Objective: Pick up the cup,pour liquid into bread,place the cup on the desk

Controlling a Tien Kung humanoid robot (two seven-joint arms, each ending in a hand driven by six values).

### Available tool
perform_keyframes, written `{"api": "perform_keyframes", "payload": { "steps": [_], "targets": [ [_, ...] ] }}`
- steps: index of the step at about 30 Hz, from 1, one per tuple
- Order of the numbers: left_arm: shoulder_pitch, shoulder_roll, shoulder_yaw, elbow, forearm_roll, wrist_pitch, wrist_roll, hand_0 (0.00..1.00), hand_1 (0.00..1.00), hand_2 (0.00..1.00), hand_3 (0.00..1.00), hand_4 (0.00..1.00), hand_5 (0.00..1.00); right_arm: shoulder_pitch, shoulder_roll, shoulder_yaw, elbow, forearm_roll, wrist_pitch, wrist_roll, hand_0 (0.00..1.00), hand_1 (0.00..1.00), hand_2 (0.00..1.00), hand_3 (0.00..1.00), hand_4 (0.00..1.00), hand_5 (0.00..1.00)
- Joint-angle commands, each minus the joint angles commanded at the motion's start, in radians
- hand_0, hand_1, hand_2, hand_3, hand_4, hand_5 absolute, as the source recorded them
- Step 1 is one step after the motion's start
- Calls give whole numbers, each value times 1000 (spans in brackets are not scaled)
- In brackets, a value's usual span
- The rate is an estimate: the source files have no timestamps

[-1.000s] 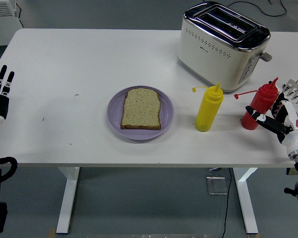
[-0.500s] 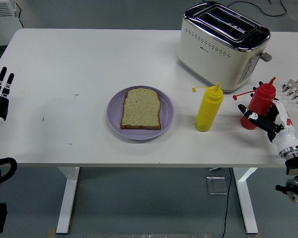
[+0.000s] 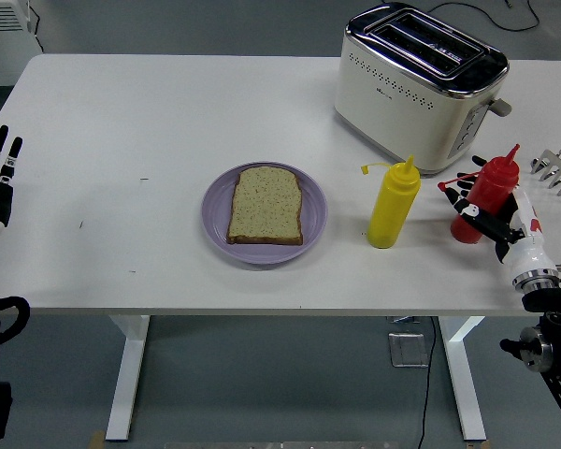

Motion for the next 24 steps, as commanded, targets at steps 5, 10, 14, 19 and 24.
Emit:
{"api": "perform_keyframes", "payload": {
  "steps": [5, 10, 14, 19, 24],
  "targets": [
    [0, 0, 0, 0, 0, 0, 0, 795, 782, 803, 714, 501, 992, 18, 10, -19, -16, 42, -31, 25, 468, 416, 445, 510, 700, 63],
    [1, -1, -2, 0, 0, 0, 0, 795, 782, 801, 713, 498, 989, 34, 16, -32, -31, 114, -65, 67, 320, 318, 403, 445, 605, 32],
    [1, -1, -2, 1, 0, 1, 0, 795, 782, 801, 713, 498, 989, 41, 20, -37, -41, 163, -74, 85, 320, 318, 403, 445, 605, 32],
    [1, -1, -2, 1, 0, 1, -1, 796, 782, 801, 713, 497, 986, 45, 22, -41, -45, 194, -78, 96, 231, 265, 365, 433, 538, 51],
    [1, -1, -3, 1, 0, 1, -1, 795, 782, 796, 713, 496, 984, 45, 22, -41, -45, 223, -80, 100, 177, 181, 315, 394, 453, 132]
  ]
}}
